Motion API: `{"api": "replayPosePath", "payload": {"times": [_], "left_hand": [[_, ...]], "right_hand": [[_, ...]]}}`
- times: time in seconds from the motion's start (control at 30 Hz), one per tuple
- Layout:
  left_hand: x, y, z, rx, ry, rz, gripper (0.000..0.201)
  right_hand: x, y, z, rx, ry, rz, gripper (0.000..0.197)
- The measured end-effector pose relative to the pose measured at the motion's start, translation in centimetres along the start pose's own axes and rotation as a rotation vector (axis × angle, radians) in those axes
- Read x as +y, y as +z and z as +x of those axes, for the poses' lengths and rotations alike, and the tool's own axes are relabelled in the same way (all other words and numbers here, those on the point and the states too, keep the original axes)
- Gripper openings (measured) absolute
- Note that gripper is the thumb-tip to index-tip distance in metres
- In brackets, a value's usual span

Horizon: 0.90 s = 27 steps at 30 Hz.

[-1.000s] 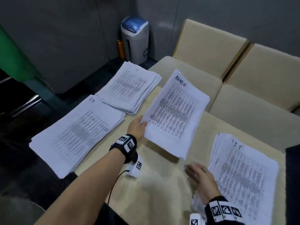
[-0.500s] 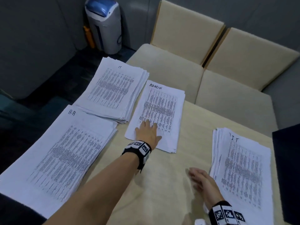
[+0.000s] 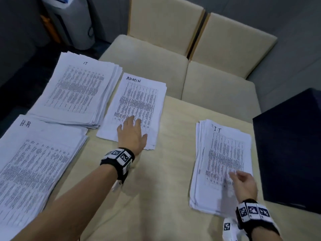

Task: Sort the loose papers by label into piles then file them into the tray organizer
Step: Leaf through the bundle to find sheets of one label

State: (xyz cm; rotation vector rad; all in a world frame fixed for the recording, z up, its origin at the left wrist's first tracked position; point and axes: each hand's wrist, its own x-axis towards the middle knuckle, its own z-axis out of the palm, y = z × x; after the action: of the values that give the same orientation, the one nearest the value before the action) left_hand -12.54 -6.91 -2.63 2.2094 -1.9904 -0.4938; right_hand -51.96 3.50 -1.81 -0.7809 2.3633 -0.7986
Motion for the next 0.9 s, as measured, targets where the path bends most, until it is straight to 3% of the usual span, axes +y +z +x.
{"api": "replayPosePath", "payload": {"times": [0.07, 0.17, 0.27, 0.4, 0.53, 0.7, 0.8, 0.9], "left_hand": [[3.7, 0.6, -1.4, 0.014, 0.066, -0.066, 0.052], [9.6, 2.3, -3.6, -0.114, 0.178, -0.189, 0.035], [15.0, 4.3, -5.3, -0.245, 0.206, -0.201, 0.022], [20.0, 6.9, -5.7, -0.229, 0.076, -0.100, 0.025], [21.5, 8.7, -5.4, -0.261, -0.022, 0.017, 0.038], [21.6, 9.4, -5.8, -0.266, -0.089, 0.065, 0.054], [21.7, 9.6, -5.6, -0.268, -0.092, 0.010, 0.049], [21.2, 9.5, -5.4, -0.285, -0.059, -0.134, 0.041]], "right_hand": [[1.1, -1.5, 1.7, 0.026, 0.000, -0.207, 0.041], [1.8, -3.3, 3.8, 0.024, 0.028, -0.371, 0.055], [2.3, -4.4, 6.0, -0.017, 0.040, -0.285, 0.053], [1.8, -4.9, 7.8, -0.106, -0.016, -0.112, 0.050], [1.6, -4.9, 9.0, -0.196, -0.009, -0.098, 0.056], [3.5, -7.3, 10.1, -0.240, -0.037, -0.131, 0.028], [4.5, -8.5, 9.6, -0.222, -0.058, -0.122, 0.024], [4.7, -8.5, 8.8, -0.225, -0.029, 0.040, 0.024]]}}
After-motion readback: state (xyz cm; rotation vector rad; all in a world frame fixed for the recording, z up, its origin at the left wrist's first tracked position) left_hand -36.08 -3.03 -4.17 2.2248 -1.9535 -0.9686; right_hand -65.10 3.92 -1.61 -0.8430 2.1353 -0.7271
